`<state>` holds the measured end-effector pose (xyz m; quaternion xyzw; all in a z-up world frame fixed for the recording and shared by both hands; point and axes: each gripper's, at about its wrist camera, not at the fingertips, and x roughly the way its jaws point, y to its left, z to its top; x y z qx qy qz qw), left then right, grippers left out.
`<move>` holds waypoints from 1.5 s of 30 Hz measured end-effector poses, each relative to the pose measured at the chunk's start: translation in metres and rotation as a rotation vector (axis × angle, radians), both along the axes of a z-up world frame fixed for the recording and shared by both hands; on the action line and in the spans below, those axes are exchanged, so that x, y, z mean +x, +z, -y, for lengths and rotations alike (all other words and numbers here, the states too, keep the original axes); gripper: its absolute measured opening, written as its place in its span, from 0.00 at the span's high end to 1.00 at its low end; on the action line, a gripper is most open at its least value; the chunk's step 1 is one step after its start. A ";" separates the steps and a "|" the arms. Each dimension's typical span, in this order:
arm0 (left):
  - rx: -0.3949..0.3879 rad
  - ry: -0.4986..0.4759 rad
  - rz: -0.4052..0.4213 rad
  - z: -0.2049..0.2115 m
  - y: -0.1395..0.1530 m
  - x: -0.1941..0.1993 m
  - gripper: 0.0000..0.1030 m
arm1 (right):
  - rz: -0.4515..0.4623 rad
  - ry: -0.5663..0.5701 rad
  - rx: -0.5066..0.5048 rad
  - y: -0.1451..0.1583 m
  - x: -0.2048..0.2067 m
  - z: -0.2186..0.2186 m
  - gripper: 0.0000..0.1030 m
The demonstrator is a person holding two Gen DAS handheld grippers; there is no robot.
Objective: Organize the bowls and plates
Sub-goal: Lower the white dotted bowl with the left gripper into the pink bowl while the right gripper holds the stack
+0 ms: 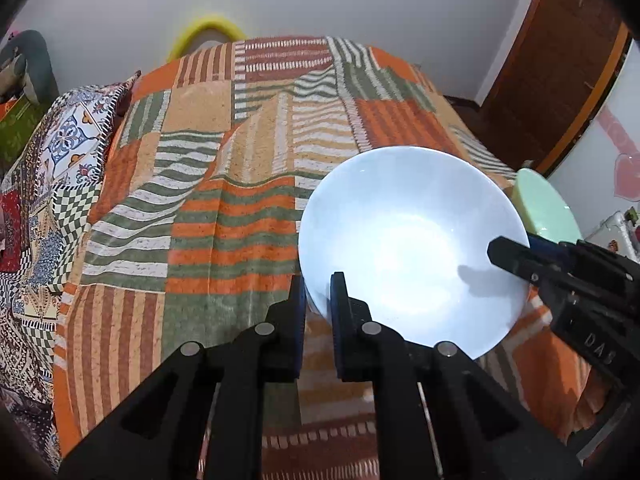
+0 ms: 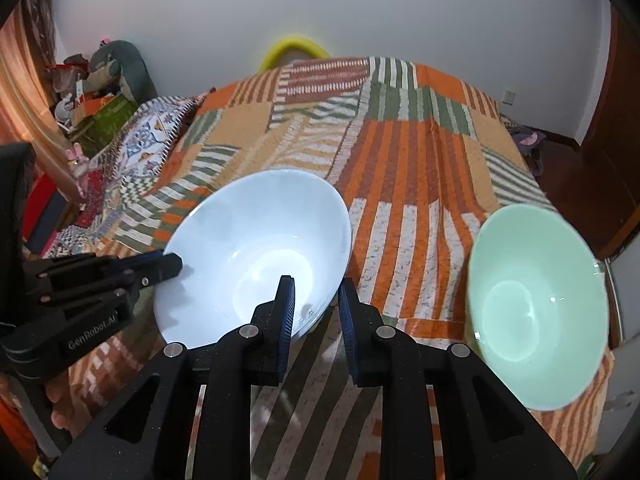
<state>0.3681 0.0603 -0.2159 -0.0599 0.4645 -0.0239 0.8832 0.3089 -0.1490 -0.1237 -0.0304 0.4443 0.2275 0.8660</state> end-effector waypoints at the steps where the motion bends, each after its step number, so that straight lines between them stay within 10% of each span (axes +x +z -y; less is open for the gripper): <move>1: -0.001 0.003 0.013 0.000 0.007 -0.006 0.90 | 0.005 0.002 0.008 0.005 -0.002 0.001 0.80; 21: 0.047 0.032 0.253 -0.018 0.147 -0.184 0.90 | 0.141 0.122 0.161 0.099 -0.116 -0.009 0.80; 45: 0.022 0.169 0.133 -0.065 0.091 -0.305 0.90 | 0.088 0.273 0.171 0.062 -0.212 -0.055 0.80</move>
